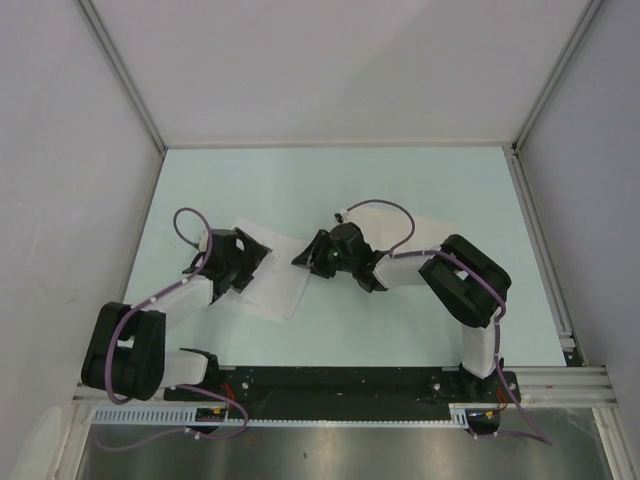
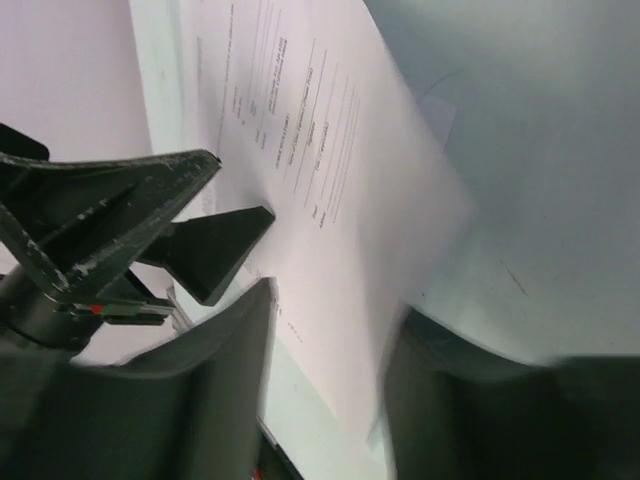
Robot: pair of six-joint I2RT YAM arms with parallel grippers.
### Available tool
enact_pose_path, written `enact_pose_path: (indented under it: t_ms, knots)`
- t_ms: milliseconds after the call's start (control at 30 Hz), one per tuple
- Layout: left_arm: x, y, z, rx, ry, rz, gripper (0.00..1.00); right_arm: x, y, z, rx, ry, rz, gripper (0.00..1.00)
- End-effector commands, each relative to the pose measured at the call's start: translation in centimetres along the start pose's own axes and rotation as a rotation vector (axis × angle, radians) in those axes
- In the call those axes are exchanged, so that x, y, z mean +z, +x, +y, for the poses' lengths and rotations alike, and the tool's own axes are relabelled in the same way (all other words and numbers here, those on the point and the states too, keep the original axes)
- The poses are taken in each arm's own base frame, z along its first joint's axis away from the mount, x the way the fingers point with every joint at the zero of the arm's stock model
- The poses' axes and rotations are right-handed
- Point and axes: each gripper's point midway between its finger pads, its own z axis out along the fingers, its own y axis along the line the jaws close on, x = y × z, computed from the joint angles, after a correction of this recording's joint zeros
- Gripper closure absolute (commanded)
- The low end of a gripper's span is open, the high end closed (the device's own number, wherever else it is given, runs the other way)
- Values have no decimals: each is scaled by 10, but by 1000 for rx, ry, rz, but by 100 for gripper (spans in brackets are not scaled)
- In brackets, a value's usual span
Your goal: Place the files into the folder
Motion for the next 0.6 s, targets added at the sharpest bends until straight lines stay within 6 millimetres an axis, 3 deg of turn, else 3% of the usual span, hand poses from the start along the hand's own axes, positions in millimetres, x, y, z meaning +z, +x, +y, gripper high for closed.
enact_pose_path:
  t_ms: [0,33,100,200,267,333,367,400,433,467,533,567]
  knots:
    - [-9,-3,-7,119,34,8,0,-3,-15,14,-27,-50,-57,64]
    - [-13,-6,-14,149,55,1,1,-1,-19,11,-63,-51,-71,71]
    - [-20,-14,-31,226,120,-28,1,5,-19,3,-99,-66,-59,99]
    - [-45,-16,-66,338,263,-44,0,-1,-36,1,-131,-116,-23,100]
    - [-61,-10,-92,446,362,-52,1,-17,-56,-22,-172,-89,39,100]
    - [-66,0,-108,507,403,-31,2,-48,-70,-51,-191,30,92,100]
    - [-74,12,-126,554,456,-4,3,-63,-94,-72,-282,84,66,100]
    - [-78,19,-140,571,511,6,3,-76,-106,-81,-323,124,62,100]
    - [-78,28,-149,588,542,28,4,-97,-103,-101,-301,211,116,100]
    - [-78,45,-163,615,579,64,5,-116,-128,-122,-271,255,84,100]
    - [-74,62,-181,644,623,94,5,-142,-140,-145,-277,313,108,100]
    - [-67,80,-195,667,635,137,5,-157,-155,-161,-254,345,86,100]
